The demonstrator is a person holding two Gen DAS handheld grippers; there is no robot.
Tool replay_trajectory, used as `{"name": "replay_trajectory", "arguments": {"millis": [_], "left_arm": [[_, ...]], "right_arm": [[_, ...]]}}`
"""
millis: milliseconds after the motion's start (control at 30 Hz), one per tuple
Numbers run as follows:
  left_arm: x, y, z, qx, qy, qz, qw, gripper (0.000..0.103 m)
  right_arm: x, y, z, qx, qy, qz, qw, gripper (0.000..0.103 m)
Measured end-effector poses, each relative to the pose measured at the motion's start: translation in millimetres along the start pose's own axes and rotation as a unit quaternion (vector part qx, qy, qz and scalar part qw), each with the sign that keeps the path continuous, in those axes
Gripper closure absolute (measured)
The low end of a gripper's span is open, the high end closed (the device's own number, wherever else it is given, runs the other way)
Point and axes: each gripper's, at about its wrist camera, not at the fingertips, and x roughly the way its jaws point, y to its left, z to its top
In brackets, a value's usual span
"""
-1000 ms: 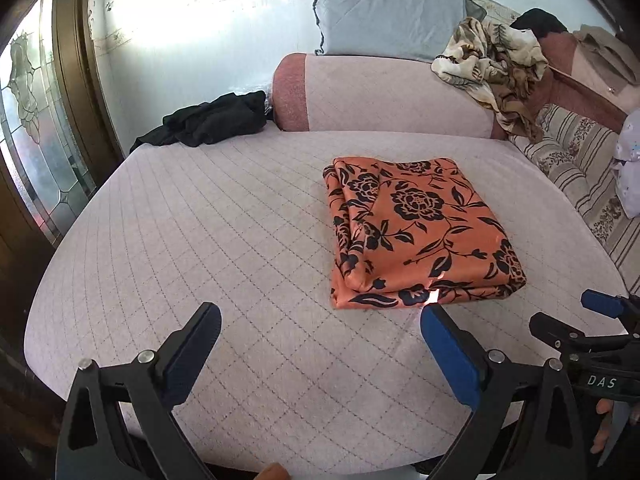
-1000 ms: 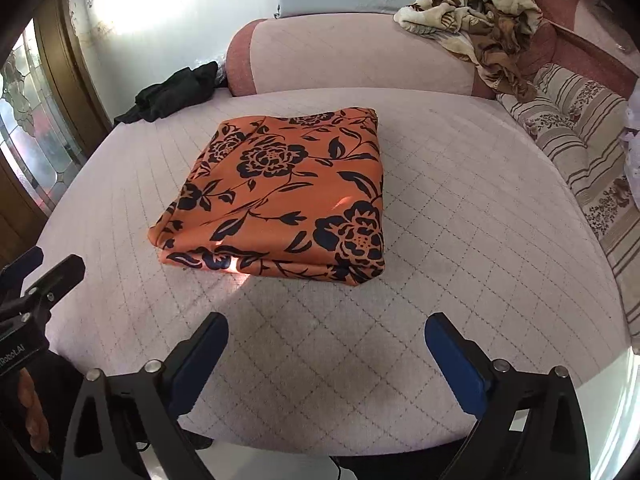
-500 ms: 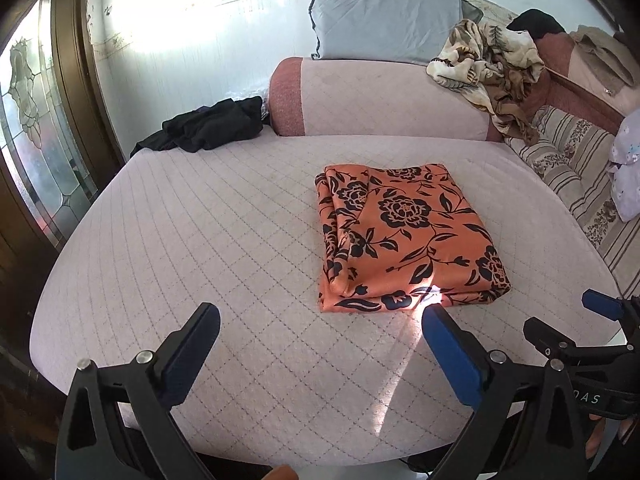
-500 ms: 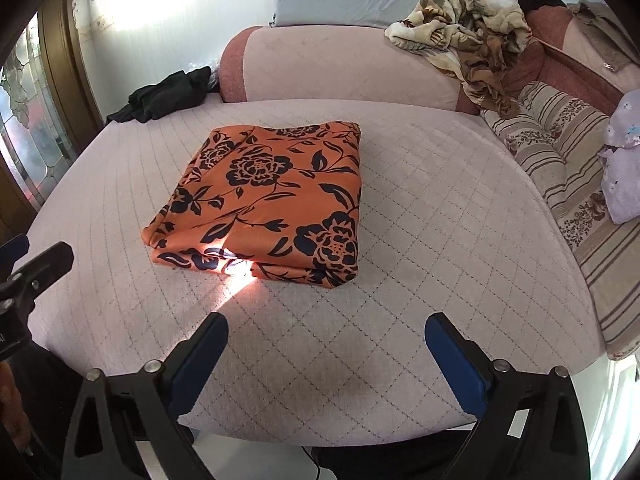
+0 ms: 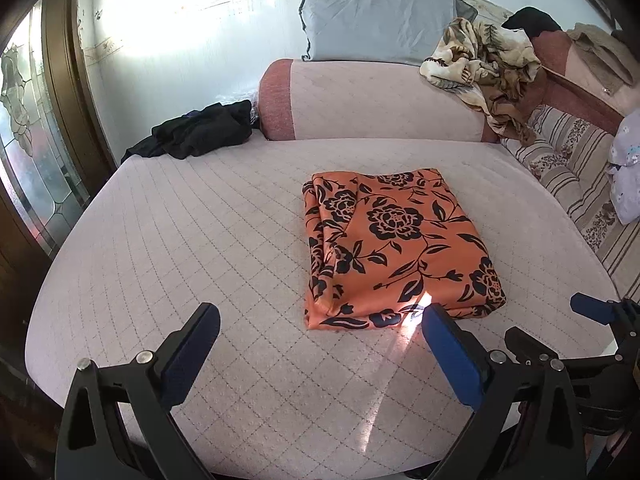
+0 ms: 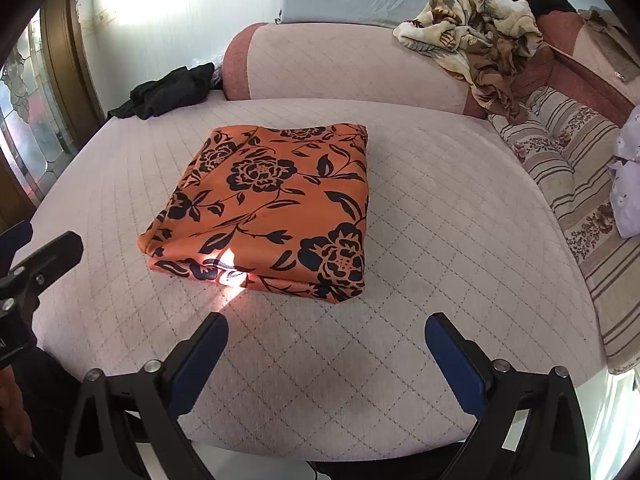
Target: Fold small clothes
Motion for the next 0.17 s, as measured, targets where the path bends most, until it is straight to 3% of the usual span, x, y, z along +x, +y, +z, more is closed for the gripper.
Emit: {"name": "replay_trajectory", "arguments": {"millis": [167], "left_arm": [[6.4, -5.1, 10.9, 0.003, -0.004, -0.009, 0.9999, 0.002]], "right_arm": [[6.2, 0.5, 6.4, -0.002, 0.001, -0.002, 1.0, 0.003]]}}
